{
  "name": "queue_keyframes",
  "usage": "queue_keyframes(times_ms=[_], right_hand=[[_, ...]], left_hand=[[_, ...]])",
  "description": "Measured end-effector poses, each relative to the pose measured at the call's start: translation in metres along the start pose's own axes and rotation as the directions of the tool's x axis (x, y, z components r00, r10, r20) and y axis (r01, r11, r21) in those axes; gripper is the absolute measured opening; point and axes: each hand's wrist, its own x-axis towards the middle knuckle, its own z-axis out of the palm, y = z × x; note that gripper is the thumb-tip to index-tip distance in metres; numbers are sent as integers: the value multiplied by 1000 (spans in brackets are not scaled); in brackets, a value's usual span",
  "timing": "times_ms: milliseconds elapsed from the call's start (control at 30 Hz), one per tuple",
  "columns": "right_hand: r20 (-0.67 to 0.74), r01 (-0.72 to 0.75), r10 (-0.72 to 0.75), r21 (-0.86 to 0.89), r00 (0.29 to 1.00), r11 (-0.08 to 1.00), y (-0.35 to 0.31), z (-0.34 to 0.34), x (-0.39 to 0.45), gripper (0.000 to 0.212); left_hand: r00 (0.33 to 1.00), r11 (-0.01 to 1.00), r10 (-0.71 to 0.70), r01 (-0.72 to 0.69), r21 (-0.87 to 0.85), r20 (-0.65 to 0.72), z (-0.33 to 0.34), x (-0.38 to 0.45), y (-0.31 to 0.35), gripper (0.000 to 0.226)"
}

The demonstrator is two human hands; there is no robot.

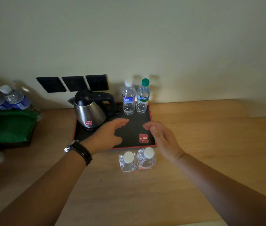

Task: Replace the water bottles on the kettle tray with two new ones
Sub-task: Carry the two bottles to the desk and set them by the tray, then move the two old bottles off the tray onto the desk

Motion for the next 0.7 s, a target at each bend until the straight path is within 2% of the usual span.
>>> queue_keyframes(times_ms=[67, 167, 267, 333, 433, 533, 700], right_hand=[[23, -31, 33, -70, 999, 997, -5, -5, 22, 27], [19, 18, -12, -336, 1000, 942, -10, -13, 62, 28], [36, 83, -76, -553, 996, 829, -18, -20, 107, 40], [53, 93, -77, -647, 996, 757, -22, -23, 136, 48], [96, 66, 7, -737, 995, 673, -26, -26, 172, 61], [134, 40, 100, -768, 986, 639, -26, -30, 200, 72], [141, -1, 170, -768, 975, 640, -21, -27, 217, 62]], left_hand=[[980, 999, 47, -51, -12, -195, -7, 16, 16, 62], [907, 970, 218, -159, 185, -360, -15, 40, 36, 49], [856, 904, 350, -203, 376, -381, -23, 69, 54, 50], [856, 866, 383, -202, 458, -347, -30, 92, 63, 57], [911, 833, 294, -96, 544, -290, -42, 127, 69, 68], [951, 798, 214, -38, 601, -224, -53, 155, 67, 66], [954, 825, 142, 33, 564, -264, -62, 171, 62, 50]])
